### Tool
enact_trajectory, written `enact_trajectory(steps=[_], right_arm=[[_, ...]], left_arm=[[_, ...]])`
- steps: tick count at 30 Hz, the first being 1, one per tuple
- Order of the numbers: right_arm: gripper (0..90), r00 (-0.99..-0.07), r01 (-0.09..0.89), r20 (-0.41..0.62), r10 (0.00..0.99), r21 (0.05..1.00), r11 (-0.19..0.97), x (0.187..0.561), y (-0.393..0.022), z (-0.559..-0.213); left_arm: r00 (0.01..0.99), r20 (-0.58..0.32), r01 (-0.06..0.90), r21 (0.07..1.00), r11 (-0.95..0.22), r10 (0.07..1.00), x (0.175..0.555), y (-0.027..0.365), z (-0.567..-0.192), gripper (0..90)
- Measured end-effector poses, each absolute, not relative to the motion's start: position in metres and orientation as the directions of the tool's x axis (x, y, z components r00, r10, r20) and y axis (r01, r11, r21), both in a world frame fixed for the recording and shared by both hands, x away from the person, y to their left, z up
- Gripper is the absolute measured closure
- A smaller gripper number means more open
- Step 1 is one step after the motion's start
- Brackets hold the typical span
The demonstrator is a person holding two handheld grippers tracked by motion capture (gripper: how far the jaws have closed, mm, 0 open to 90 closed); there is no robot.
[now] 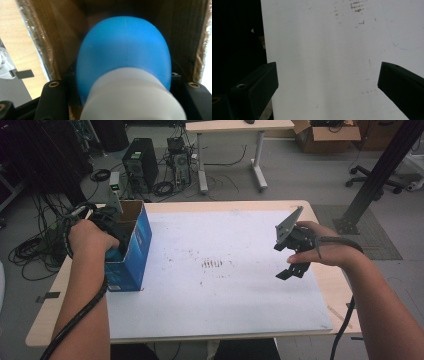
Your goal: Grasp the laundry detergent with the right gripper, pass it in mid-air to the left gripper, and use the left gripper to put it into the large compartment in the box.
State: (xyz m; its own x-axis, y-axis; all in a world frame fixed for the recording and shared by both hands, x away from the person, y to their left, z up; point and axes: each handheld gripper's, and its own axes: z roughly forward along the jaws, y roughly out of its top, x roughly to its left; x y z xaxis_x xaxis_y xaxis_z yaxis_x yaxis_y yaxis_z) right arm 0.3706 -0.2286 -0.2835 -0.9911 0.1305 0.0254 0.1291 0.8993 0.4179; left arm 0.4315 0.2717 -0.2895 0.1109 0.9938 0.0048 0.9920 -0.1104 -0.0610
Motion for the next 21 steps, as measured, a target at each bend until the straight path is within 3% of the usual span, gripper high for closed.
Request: enact_trajectory(steps=[21], right_arm=[[3.0,-0.992,0.123,0.022,0.126,0.431,0.894,0.3702,-0.2266,-0.2830]], left_arm=[[0.113,-0.003,0.992,-0.059,-0.113,0.994,0.4314,0.2746,-0.2976,37.9]])
